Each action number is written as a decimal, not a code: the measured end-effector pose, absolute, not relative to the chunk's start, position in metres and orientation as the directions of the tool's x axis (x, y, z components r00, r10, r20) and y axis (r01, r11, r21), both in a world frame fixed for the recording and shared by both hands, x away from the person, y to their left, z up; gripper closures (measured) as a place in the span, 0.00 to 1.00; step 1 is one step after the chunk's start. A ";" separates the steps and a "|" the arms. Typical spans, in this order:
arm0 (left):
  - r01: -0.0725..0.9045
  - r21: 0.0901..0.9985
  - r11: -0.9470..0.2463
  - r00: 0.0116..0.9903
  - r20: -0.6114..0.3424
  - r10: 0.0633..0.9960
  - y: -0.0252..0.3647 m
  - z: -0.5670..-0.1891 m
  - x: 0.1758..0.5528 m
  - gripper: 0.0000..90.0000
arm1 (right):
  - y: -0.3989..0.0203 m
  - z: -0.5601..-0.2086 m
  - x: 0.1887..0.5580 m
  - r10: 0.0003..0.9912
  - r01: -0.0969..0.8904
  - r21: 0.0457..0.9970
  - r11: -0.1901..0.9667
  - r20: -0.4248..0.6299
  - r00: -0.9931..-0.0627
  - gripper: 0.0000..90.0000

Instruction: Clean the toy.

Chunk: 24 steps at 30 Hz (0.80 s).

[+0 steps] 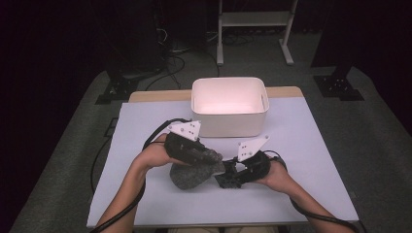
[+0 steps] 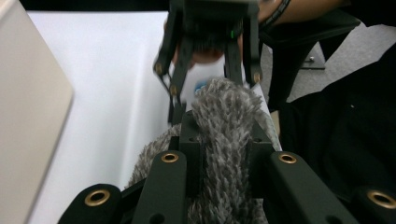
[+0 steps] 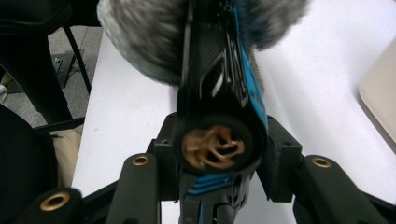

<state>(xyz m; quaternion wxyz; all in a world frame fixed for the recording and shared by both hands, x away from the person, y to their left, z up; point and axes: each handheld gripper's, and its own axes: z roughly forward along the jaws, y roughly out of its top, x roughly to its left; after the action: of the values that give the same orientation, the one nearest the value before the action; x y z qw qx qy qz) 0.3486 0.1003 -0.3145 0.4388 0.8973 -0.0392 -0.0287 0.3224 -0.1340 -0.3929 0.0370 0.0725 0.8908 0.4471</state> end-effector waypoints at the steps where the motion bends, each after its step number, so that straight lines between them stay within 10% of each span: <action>1: -0.049 0.788 -0.614 0.995 -0.016 -0.100 0.097 -0.314 0.348 0.83 | -0.131 -0.393 0.322 0.159 0.092 0.801 0.591 -0.004 -0.987 0.63; 24: 0.019 0.764 -0.646 0.997 -0.059 -0.040 0.112 -0.341 0.352 0.82 | -0.148 -0.395 0.326 0.189 0.135 0.824 0.550 0.035 -0.981 0.63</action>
<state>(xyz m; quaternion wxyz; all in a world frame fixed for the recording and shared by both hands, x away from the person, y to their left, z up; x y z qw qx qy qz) 0.3520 0.1119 -0.3408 0.4210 0.9064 -0.0058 -0.0354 0.3256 -0.1481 -0.3946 0.0291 0.0922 0.8797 0.4655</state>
